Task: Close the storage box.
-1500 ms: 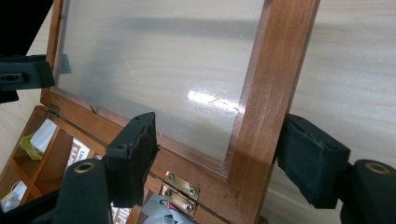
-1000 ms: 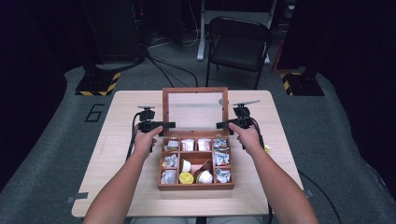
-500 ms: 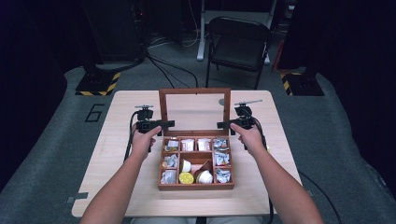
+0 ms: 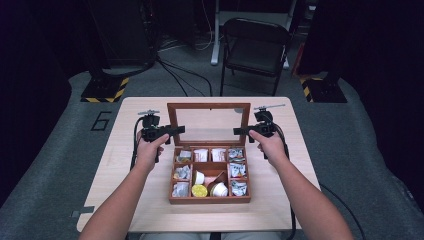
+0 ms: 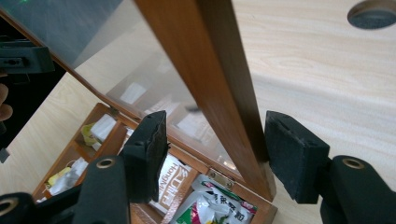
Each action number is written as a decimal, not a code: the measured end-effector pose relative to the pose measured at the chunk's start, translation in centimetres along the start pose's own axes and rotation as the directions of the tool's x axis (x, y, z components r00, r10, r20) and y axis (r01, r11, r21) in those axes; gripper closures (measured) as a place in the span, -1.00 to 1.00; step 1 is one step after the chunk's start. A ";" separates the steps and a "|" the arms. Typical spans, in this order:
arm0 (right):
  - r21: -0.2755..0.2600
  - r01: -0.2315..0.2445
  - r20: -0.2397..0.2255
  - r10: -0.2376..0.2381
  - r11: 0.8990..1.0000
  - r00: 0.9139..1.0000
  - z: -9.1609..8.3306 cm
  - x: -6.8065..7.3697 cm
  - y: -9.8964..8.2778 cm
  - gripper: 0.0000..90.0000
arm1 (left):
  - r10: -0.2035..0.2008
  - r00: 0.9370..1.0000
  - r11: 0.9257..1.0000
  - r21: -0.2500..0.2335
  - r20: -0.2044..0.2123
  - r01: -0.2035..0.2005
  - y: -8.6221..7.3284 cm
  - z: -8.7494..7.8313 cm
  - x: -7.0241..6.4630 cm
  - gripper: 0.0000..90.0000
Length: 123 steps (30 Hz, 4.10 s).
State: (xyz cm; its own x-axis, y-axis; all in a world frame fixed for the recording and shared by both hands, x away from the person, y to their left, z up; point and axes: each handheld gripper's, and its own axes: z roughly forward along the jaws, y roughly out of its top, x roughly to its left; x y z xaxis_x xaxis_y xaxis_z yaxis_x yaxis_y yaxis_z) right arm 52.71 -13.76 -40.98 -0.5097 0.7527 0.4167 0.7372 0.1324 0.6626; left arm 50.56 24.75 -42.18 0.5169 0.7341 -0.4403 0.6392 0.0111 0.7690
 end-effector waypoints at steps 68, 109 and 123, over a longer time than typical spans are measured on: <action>-0.002 0.216 -0.026 -0.216 0.976 0.976 -7.6 4.8 -4.0 -0.02 | 0.163 0.985 0.986 0.023 0.060 -0.164 -2.8 -7.6 -5.2 -0.10; -0.034 0.316 0.030 -0.315 0.948 0.948 -8.3 6.3 -12.0 0.07 | 0.244 0.969 0.968 0.053 0.048 -0.246 -9.9 -9.5 -6.7 -0.10; -0.014 0.335 0.059 -0.334 0.942 0.941 -7.7 6.9 -14.9 0.14 | 0.234 0.970 0.970 0.056 0.059 -0.238 -12.9 -9.0 -6.9 0.05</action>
State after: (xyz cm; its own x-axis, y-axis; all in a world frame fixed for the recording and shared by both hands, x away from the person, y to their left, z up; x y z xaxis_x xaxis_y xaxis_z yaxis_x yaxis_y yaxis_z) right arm 34.80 -15.47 -43.13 -0.6997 0.7017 0.1344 0.5175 0.3680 0.7725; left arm 33.65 25.67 -44.86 0.6848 0.6752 -0.2741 0.5287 -0.2014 0.8246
